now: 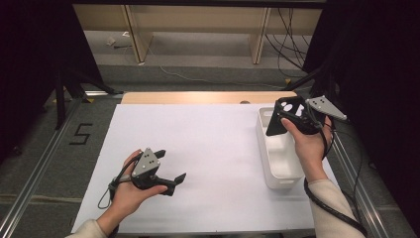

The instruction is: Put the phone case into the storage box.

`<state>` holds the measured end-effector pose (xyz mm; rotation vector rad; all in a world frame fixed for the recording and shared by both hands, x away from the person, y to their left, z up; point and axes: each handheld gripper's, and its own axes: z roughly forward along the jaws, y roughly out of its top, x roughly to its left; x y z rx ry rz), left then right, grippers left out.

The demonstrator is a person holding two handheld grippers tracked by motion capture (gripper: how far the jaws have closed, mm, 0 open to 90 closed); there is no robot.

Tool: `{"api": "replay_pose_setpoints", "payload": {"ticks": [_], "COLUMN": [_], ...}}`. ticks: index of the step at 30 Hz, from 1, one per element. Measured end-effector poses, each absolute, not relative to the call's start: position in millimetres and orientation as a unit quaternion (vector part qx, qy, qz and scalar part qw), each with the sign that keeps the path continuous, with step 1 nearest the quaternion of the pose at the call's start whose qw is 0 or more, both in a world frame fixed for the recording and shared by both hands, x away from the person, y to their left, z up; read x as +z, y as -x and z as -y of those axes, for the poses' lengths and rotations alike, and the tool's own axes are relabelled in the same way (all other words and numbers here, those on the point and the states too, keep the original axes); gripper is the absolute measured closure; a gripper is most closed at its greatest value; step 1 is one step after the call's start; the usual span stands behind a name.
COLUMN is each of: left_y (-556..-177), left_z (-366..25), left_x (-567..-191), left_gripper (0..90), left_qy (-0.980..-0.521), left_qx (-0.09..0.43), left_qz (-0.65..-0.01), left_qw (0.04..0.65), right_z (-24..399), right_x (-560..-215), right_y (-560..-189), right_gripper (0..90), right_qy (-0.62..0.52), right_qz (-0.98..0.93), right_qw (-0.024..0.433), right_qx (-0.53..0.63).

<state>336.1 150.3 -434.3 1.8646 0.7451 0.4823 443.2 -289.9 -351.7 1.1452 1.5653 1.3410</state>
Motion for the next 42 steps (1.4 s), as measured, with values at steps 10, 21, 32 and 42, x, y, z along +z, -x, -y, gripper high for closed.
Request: {"api": "replay_pose_setpoints", "payload": {"ticks": [10,21,32,42], "left_y": [-336.0,-335.8,-335.9,-336.0], "left_z": [-149.9,-150.3,-150.3,-150.3], "left_x": [-434.5,-433.5,-433.6,-433.6], "left_gripper": [0.0,0.0,0.0,0.0], "left_qy": [-0.775,-0.773,-0.774,-0.774], "left_qx": [0.200,0.202,0.202,0.202], "left_qz": [-0.310,-0.311,-0.310,-0.310], "left_qw": [0.513,0.514,0.513,0.513], "right_z": [290.2,289.9,289.5,289.7], "right_x": [-352.3,-353.8,-352.7,-353.7], "right_y": [-444.7,-446.2,-447.6,-449.6], "right_gripper": [16.0,16.0,16.0,16.0], "right_qy": [-0.450,-0.452,-0.454,-0.454], "right_qz": [-0.613,-0.613,-0.612,-0.612], "right_qw": [0.382,0.381,0.381,0.381], "right_qx": [0.525,0.524,0.525,0.523]}}
